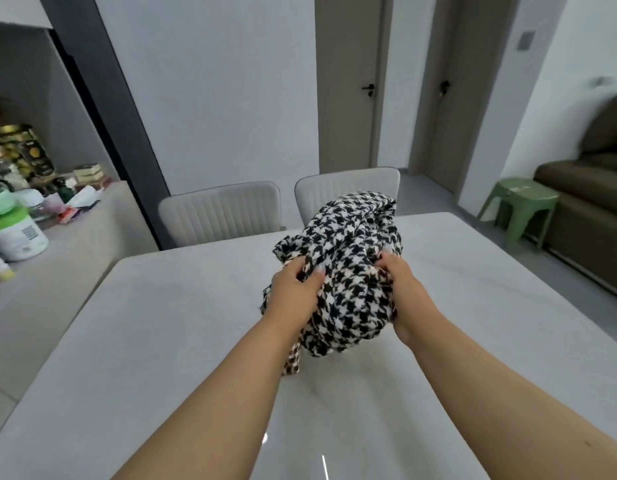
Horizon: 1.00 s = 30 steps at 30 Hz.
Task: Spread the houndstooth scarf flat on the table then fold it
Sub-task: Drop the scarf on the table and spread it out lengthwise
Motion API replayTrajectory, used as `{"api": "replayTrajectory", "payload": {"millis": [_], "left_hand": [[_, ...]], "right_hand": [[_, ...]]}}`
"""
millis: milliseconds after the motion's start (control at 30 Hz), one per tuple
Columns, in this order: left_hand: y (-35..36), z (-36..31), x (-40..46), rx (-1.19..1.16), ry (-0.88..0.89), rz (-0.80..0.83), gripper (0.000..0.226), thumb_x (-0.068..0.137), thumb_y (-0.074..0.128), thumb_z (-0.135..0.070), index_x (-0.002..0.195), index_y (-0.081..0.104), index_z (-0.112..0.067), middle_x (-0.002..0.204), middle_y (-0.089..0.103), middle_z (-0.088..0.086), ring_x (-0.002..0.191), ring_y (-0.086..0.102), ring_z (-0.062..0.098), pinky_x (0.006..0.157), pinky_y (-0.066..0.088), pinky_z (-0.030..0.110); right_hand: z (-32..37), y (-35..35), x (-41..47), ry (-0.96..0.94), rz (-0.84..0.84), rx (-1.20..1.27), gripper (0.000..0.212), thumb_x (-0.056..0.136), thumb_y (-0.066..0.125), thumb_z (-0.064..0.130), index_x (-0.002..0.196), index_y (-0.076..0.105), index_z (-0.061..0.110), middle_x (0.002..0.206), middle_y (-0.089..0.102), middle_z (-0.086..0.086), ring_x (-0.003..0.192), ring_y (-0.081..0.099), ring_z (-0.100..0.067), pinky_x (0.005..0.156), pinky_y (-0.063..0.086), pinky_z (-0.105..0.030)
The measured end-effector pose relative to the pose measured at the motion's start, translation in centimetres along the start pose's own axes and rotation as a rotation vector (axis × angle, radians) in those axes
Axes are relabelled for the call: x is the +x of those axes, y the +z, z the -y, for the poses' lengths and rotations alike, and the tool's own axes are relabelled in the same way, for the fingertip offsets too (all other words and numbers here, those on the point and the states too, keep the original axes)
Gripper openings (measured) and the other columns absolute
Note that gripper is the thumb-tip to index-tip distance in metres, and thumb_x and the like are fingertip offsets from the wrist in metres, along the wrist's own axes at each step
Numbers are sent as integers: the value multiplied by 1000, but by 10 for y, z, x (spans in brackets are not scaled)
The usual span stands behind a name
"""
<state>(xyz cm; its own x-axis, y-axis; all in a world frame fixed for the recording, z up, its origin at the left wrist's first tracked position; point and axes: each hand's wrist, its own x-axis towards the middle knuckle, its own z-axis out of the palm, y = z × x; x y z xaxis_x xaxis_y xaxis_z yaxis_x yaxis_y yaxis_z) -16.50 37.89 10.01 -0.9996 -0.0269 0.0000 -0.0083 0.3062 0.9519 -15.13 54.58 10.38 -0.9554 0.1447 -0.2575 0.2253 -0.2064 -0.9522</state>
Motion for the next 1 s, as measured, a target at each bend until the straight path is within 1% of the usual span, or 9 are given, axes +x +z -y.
{"api": "replayTrajectory", "payload": {"millis": [67,233,300,400,567,667,800,900,1000], "left_hand": [[27,17,8,109,-63,-27,8,95,57,-35,93,52,-29,91,51,-18,82,51,2,83,41,26],[67,63,7,269,-290,-11,19,96,54,-36,85,52,-21,82,56,0,82,54,20,76,43,27],[75,68,-2,120,-378,-11,26,97,53,-34,80,49,-14,79,48,3,78,45,17,70,39,30],[77,74,-5,19,-384,-58,38,94,53,-40,83,54,-5,83,60,5,81,56,22,92,50,44],[70,58,-8,-114,-358,-69,27,94,52,-42,85,61,-18,99,69,8,93,65,29,94,51,56],[65,50,-9,-219,-353,-64,29,95,51,-45,81,60,-21,104,70,7,98,65,30,95,50,56],[52,45,-12,-412,-381,-123,25,101,48,-34,89,58,-15,98,72,6,91,69,21,74,56,37],[27,47,-13,-483,-401,-201,20,100,51,-28,88,59,-15,87,71,6,79,68,19,64,53,32],[-11,49,-8,-480,-381,-315,16,99,53,-21,85,57,-16,85,66,7,75,63,20,66,52,32]], "right_hand": [[-6,-40,15,103,-125,-150,46,93,41,56,102,64,17,109,62,-4,98,58,-21,75,44,-33],[-43,-118,56,285,-239,-702,51,101,22,41,135,51,16,139,48,-15,126,44,-35,106,34,-44],[-54,-128,67,310,-218,-635,60,100,25,49,125,58,6,131,54,-16,117,51,-34,98,38,-37],[-65,-126,81,258,-186,-545,52,98,35,49,100,62,4,101,58,-14,90,53,-27,89,44,-40],[-70,-93,74,214,-28,-597,48,91,47,57,87,57,10,85,59,-10,75,58,-25,84,50,-42],[-83,-74,58,289,103,-675,70,88,57,54,134,47,2,131,54,-19,120,53,-32,100,42,-42],[-93,-71,58,389,66,-390,56,86,66,38,131,53,7,134,54,-18,124,52,-37,109,37,-50],[-86,-78,63,432,-37,92,38,89,66,27,118,60,4,111,68,-19,102,66,-35,95,50,-52],[-75,-90,78,354,-177,132,31,96,55,25,115,61,2,110,68,-21,100,66,-37,90,53,-51]]}}
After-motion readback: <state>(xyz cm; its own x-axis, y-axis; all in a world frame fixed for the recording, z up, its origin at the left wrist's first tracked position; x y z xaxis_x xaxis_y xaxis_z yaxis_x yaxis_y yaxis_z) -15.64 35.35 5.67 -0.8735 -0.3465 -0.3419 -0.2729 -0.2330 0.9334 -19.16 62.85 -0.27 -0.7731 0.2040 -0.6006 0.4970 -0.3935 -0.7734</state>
